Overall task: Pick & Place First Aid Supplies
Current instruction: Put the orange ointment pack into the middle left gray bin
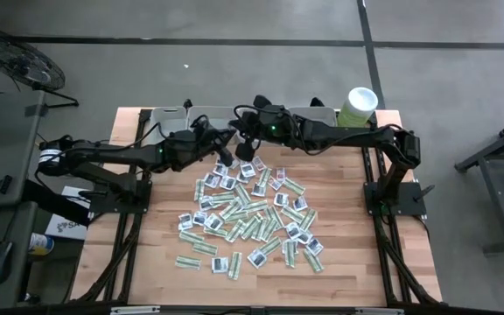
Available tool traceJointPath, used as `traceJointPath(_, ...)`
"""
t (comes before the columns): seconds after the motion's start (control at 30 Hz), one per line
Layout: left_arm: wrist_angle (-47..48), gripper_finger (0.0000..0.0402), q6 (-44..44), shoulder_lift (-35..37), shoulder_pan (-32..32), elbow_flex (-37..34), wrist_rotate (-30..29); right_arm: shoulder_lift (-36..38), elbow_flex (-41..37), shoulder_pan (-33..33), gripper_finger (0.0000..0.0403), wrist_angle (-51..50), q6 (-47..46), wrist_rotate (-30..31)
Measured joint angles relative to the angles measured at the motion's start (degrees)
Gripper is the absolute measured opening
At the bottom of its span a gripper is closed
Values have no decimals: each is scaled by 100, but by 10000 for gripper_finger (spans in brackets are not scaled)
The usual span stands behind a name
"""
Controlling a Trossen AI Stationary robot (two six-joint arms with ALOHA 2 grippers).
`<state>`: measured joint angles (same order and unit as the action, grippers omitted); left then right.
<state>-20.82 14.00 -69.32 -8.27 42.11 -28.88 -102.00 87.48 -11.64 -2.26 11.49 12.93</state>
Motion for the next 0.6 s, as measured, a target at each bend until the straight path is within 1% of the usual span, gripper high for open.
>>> traceJointPath(0.1, 5, 3, 2, 0, 0, 0, -2, 17, 0, 0, 4, -43, 37, -32)
traceJointPath(0.2, 16, 2, 2, 2, 1, 0, -52, 99, 0, -35, 22, -98, -8, -186)
traceJointPath(0.27, 63, 2, 2, 2, 0, 0, -173, 168, 0, -102, 42, -139, -214, -352)
traceJointPath(0.47, 318, 1, 5, 24, -2, 0, -516, 430, 0, -533, 119, -397, -787, -736)
traceJointPath(0.53, 406, 1, 89, 24, -46, 0, -638, 546, 0, -693, 142, -575, -856, -742)
traceJointPath(0.6, 578, 1, 304, 26, -187, 0, -597, 656, 0, -853, 162, -796, -857, -734)
